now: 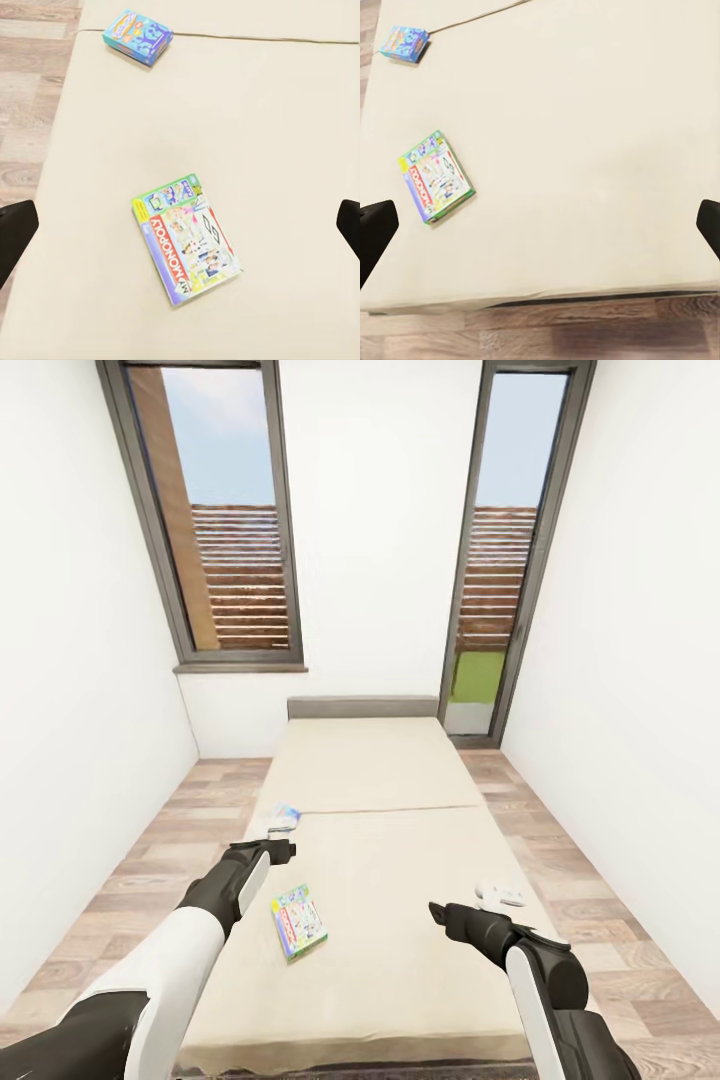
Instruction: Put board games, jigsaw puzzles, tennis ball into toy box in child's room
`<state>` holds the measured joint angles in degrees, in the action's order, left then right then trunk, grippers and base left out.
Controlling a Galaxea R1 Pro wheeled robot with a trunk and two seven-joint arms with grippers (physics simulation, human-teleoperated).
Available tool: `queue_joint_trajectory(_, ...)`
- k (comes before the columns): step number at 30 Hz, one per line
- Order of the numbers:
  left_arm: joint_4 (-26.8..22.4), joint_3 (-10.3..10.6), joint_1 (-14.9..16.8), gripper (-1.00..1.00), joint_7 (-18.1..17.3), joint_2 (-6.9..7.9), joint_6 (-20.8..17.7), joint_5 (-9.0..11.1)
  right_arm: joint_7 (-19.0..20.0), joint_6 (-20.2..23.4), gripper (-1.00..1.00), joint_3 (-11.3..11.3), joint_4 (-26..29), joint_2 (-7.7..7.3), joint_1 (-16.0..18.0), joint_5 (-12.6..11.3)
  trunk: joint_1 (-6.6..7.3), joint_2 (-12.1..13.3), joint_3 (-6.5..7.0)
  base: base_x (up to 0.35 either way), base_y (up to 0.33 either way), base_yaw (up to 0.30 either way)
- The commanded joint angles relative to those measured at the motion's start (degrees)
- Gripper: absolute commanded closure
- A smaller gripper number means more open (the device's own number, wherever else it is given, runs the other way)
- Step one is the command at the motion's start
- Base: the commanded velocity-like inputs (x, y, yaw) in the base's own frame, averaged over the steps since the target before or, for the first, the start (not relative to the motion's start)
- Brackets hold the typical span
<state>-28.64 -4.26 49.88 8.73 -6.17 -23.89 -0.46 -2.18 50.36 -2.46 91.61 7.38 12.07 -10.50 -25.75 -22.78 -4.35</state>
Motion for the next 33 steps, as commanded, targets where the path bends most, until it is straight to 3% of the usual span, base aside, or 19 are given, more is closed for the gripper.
queue_joint_trajectory(1, -0.1, -0.3, 0.0, -1.00, 0.1, -0.07, -0.3, 0.0, -0.2, 0.2, -1.00, -0.1, 0.1, 0.03, 0.1, -0.5, -0.04, -0.1, -0.23, 0.000, 0.000, 0.000)
queue_joint_trajectory(33, -0.1, -0.3, 0.0, -1.00, 0.1, -0.20, 1.4, -0.1, 0.7, 0.1, -1.00, -0.2, 0.1, 0.03, 0.1, -0.5, -0.04, -0.1, -3.25, 0.000, 0.000, 0.000)
